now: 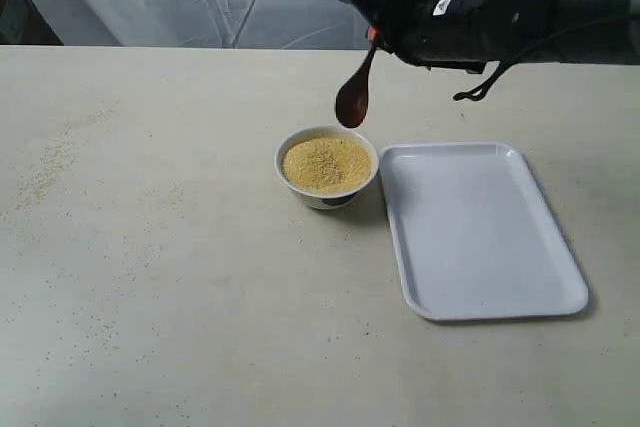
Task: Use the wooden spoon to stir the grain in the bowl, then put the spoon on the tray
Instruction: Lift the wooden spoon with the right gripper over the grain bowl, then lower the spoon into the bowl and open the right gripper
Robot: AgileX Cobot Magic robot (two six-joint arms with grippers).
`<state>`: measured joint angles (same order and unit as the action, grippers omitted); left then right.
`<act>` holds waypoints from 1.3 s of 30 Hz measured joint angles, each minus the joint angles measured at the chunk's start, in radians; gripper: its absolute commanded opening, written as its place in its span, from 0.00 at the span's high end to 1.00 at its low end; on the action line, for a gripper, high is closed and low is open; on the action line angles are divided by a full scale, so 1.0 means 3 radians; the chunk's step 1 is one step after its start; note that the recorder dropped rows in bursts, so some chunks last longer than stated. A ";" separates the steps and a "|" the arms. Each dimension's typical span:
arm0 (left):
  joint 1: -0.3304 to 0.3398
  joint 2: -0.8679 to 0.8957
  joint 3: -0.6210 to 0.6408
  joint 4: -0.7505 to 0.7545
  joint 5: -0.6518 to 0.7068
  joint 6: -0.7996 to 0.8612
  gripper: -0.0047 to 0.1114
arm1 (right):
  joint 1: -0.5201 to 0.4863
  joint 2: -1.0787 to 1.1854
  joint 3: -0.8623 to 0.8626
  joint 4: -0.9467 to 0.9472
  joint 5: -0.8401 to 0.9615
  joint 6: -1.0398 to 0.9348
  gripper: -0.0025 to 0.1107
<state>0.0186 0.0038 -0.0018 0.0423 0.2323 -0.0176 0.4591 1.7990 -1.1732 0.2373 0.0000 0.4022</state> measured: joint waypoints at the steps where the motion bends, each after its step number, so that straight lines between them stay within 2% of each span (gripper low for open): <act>1: 0.0000 0.0000 0.0000 0.0000 0.0000 0.0000 0.96 | 0.0027 0.0048 0.0000 0.0027 -0.0056 0.0000 0.97; 6: 0.0000 0.0000 0.0000 0.0000 0.0000 0.0000 0.96 | 0.0088 0.0347 0.0028 0.0257 -0.0388 0.0006 0.97; 10: 0.0000 0.0000 0.0000 0.0000 0.0000 0.0000 0.96 | 0.0102 0.0525 0.0038 0.0279 -0.1092 -0.0042 0.97; 13: 0.0000 0.0000 0.0000 0.0000 0.0000 0.0000 0.96 | 0.0102 0.0614 0.0038 -0.0101 -0.1407 -0.0091 0.97; 16: 0.0000 0.0000 0.0000 0.0000 0.0000 0.0000 0.96 | 0.0102 0.0780 0.0038 -0.0791 -0.1532 -0.0110 0.97; 20: 0.0000 0.0000 0.0000 0.0000 0.0000 0.0000 0.96 | 0.0111 0.0735 0.0038 -0.0914 -0.1264 0.0243 0.98; 23: 0.0000 0.0000 0.0000 0.0000 0.0000 0.0000 0.96 | 0.0111 0.0586 0.0038 -0.0515 -0.0461 0.0560 0.98; 28: 0.0000 0.0000 0.0000 0.0000 0.0000 0.0000 0.96 | 0.0111 0.0658 0.0038 0.0139 -0.0165 0.0615 0.97; 30: 0.0000 0.0000 0.0000 0.0000 0.0000 0.0000 0.96 | 0.0111 0.0736 0.0038 0.0363 -0.0131 0.0623 0.93; 36: 0.0000 0.0000 0.0000 0.0000 0.0000 0.0000 0.96 | 0.0111 0.0785 0.0038 0.0540 -0.0117 0.0628 0.64; 39: 0.0000 0.0000 0.0000 0.0000 0.0000 0.0000 0.96 | 0.0111 0.0779 0.0030 0.0545 -0.0111 0.0628 0.55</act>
<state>0.0186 0.0038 -0.0018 0.0423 0.2323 -0.0176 0.4924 2.0327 -1.1643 0.4009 -0.0333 0.5906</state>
